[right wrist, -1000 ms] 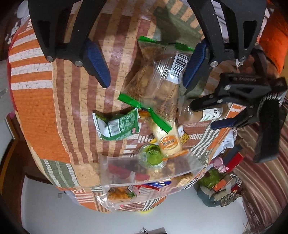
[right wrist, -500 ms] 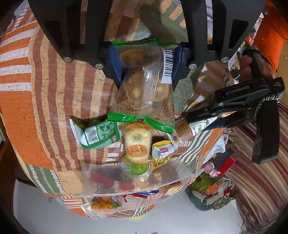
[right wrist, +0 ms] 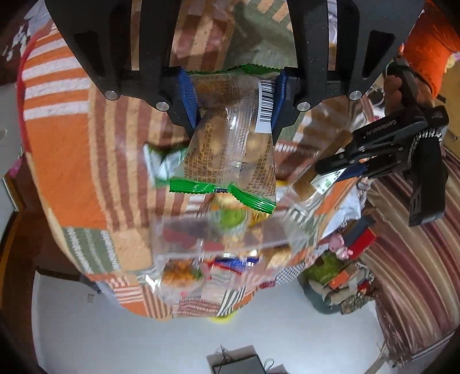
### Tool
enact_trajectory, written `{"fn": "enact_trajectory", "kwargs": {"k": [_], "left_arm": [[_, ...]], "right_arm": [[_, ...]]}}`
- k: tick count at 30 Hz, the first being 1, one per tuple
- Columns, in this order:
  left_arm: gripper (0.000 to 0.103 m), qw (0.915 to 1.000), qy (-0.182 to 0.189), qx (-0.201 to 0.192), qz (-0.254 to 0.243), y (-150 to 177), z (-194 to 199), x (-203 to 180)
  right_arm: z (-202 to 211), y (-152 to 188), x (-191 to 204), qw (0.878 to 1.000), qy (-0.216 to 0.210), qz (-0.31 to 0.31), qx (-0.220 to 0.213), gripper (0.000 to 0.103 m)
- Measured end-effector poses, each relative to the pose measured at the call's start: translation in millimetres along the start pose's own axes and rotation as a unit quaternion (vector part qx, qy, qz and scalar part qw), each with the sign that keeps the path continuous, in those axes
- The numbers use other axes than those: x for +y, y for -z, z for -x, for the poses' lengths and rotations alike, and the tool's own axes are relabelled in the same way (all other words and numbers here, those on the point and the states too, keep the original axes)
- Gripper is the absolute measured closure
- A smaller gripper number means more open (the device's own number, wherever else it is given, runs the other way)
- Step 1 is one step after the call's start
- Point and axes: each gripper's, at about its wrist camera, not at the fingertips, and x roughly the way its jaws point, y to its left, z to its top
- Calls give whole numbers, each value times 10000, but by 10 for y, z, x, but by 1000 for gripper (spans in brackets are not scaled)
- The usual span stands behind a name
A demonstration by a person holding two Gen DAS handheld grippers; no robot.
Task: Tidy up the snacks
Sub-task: 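Grasp the cracker roll with left gripper while right grasps cookie bag, then lower the cracker roll with left gripper while right drops cookie bag into box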
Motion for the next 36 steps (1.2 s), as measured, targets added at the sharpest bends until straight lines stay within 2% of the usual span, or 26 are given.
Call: {"fn": "enact_trajectory", "kwargs": {"k": [11,18,26,36], "left_arm": [[70,9967,-70,-784,215,-588,334,99],[70,9939,-81,-1038,359,-975,335,185],[70,9922,-105,-1119,547,-1288,159,277],[70,9932,-75,-920,704,-1490,-256,348]], "right_arm": [[123,-584,72,9976,81,167,-672,62],[86,-943,154,9945,73,295,-1000,62],[-83,-1278,205,9927,76,316,-1157,62],[-481,-1458,175,9949,139,373,-929,62]]}}
